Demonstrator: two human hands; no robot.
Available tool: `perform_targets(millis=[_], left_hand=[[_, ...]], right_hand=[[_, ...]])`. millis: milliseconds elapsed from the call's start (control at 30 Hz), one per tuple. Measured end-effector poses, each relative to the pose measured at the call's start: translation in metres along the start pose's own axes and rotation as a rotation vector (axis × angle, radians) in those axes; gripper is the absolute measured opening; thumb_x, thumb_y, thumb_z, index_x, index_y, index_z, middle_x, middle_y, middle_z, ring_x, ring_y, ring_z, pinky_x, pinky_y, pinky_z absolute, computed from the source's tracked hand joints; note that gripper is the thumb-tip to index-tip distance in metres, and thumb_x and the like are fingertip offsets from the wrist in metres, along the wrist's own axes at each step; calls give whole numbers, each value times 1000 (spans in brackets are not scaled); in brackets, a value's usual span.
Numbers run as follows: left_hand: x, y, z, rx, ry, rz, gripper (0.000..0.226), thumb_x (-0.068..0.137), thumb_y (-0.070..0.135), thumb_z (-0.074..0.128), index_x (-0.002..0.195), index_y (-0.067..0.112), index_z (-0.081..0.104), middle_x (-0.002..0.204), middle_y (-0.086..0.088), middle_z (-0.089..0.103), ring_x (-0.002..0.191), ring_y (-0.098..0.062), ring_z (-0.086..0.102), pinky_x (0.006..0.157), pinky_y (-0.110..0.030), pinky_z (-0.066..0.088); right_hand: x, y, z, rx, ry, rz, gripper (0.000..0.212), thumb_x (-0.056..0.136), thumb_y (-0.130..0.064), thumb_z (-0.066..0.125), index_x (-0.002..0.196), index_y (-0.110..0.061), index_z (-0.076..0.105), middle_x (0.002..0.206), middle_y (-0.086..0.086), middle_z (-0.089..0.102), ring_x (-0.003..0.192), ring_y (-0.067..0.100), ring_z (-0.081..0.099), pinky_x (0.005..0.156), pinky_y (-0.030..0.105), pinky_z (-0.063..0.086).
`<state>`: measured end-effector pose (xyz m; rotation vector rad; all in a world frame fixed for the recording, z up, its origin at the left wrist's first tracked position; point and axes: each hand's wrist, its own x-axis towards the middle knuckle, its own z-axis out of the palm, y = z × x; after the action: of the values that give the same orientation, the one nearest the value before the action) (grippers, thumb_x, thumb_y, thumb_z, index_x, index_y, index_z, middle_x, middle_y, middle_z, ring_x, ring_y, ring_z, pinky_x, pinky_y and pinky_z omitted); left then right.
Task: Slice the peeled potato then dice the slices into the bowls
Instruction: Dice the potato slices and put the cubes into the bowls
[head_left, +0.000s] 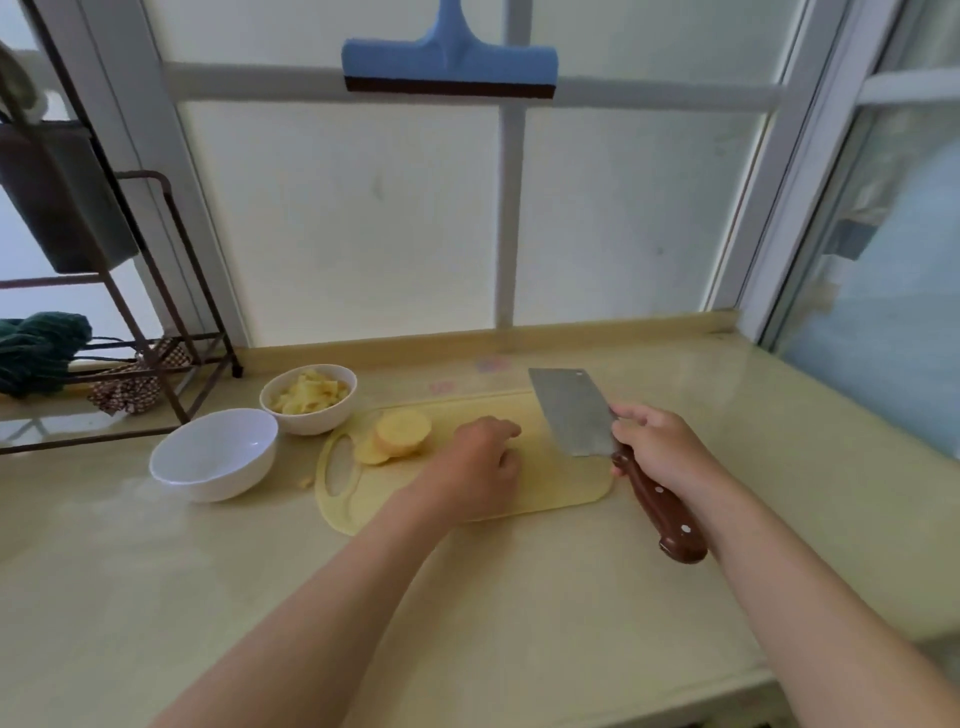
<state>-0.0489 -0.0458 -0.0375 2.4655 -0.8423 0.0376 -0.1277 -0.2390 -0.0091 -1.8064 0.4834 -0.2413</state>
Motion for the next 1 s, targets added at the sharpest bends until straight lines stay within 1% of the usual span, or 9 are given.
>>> perform_targets(millis=[100,200,300,400,500,633,767,867,1000], left_hand=[[3,9,7,-34,25,-33,42,98,14,40,139,11,51,144,-6,51,132,-22,45,107,-22,30],[12,16,11,-309,200,-158,38,98,11,39,132,12,58,136,-4,57,129,-20,49,109,-24,30],[29,26,8,-1017,287,-465,26,99,20,44,116,12,62,120,-7,66,112,-21,61,106,-41,45],[42,34,1,-1791,134,-603,44,101,37,42,121,-2,50,122,-23,62,109,-38,64,100,-52,48],[46,37,3,-2013,-23,-544,60,101,47,34,127,-5,48,127,-26,59,116,-43,60,105,-57,41],[45,36,3,-1999,-48,-552,61,101,46,33,128,-6,49,128,-26,59,117,-43,60,105,-56,42],[39,31,-10,-1799,106,-574,46,102,30,39,115,-10,56,112,-24,66,103,-38,65,94,-47,53],[31,21,-19,-1340,277,-532,20,94,10,51,100,-4,65,93,-18,68,90,-34,67,91,-45,56],[9,8,-16,-669,233,-398,20,92,9,51,96,15,70,101,-6,69,88,-23,66,75,-33,57]], right_hand=[[1,7,-5,154,-44,49,31,106,-1,42,107,-23,64,64,12,53,28,9,47,31,14,31],[5,9,-3,225,-85,52,29,107,-1,42,110,-21,63,64,11,49,27,9,44,32,13,29],[10,12,2,244,-126,44,29,107,-6,43,122,-23,62,63,11,52,30,10,47,34,15,32],[12,15,2,251,-150,13,31,108,-8,45,126,-27,60,55,6,56,33,12,49,35,19,35],[13,19,3,215,-150,-11,35,107,-9,46,132,-29,60,52,1,59,39,14,54,37,21,37],[17,25,7,180,-97,-17,42,104,-7,47,140,-26,59,59,0,63,50,20,59,40,22,41],[21,24,6,241,5,-8,42,104,-4,46,141,-19,59,62,1,63,48,18,58,38,21,40],[22,20,-10,162,91,-28,42,104,-4,45,141,-20,59,74,5,67,48,16,60,40,19,44],[25,20,-33,-45,125,-47,43,105,-9,42,143,-22,56,96,-2,69,63,18,67,49,19,53]])
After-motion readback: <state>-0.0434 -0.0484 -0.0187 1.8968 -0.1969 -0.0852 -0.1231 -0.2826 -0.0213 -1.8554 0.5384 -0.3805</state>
